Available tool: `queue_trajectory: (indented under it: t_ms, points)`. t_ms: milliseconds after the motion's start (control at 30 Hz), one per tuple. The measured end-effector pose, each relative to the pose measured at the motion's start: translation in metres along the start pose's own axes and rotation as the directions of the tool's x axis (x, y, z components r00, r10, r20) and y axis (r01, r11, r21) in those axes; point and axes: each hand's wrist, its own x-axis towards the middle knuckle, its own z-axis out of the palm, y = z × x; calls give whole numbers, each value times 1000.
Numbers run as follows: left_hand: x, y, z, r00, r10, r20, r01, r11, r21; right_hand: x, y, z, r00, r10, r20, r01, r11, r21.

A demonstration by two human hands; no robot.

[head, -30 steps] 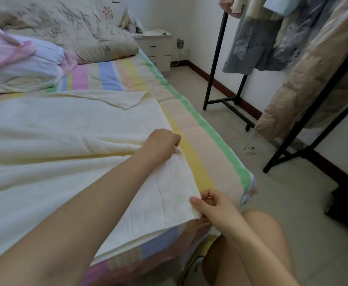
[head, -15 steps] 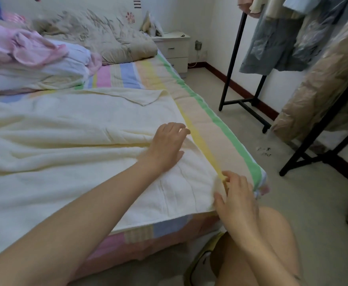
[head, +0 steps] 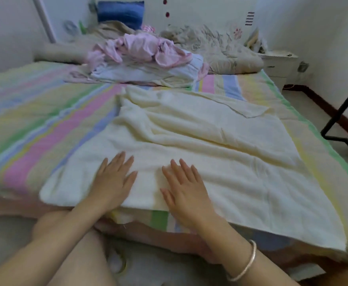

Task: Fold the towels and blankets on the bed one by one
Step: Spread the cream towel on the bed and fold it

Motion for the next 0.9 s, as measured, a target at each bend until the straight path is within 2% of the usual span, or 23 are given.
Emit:
queue_trajectory:
  t_ms: [67, 167, 267, 333, 400, 467, 533, 600, 667, 733, 767, 833, 900]
  points:
    - [-12, -22, -4, 998, -11, -59, 7, 998, -64, 18, -22, 8, 999, -51, 5, 51, 998, -35]
    - [-23, -57, -8, 969, -40, -244, -4, 984, -180, 39, -52, 19, 978, -197, -61, 194, 980, -52]
    - [-27, -91, -14, 895, -209, -393, 98, 954, -283, 50, -76, 26, 944, -308, -118, 304, 951, -49]
    - [-28, -109, -22, 833, -388, -394, 209, 880, -426, 54, -86, 32, 926, -353, -136, 350, 936, -43]
    - [-32, -121, -29, 814, -490, -313, 230, 766, -600, 57, -94, 37, 917, -381, -119, 381, 924, -19]
    - [-38, -126, -36, 881, -430, -198, 190, 704, -684, 60, -102, 41, 914, -399, -70, 399, 917, -25]
    - [-49, -130, -39, 961, -259, -97, 132, 738, -662, 65, -110, 45, 901, -432, -31, 428, 899, -99]
    - [-63, -137, -36, 995, -95, -31, 61, 824, -563, 69, -116, 50, 890, -453, -47, 443, 885, -143]
    - [-70, -148, -26, 1000, 26, 4, -22, 914, -406, 71, -119, 52, 895, -432, -108, 423, 901, -97]
    - [-72, -151, -16, 998, 43, 37, -32, 966, -256, 72, -117, 52, 905, -382, -187, 392, 920, 16]
    - [-71, -150, -14, 999, 39, 5, -36, 968, -247, 72, -116, 49, 915, -343, -215, 366, 927, 80]
    - [-66, -141, -15, 988, -20, -151, -37, 930, -366, 72, -113, 43, 937, -228, -266, 290, 930, 224]
    - [-58, -131, -21, 928, -142, -345, -29, 895, -446, 73, -111, 35, 946, -91, -311, 213, 898, 386]
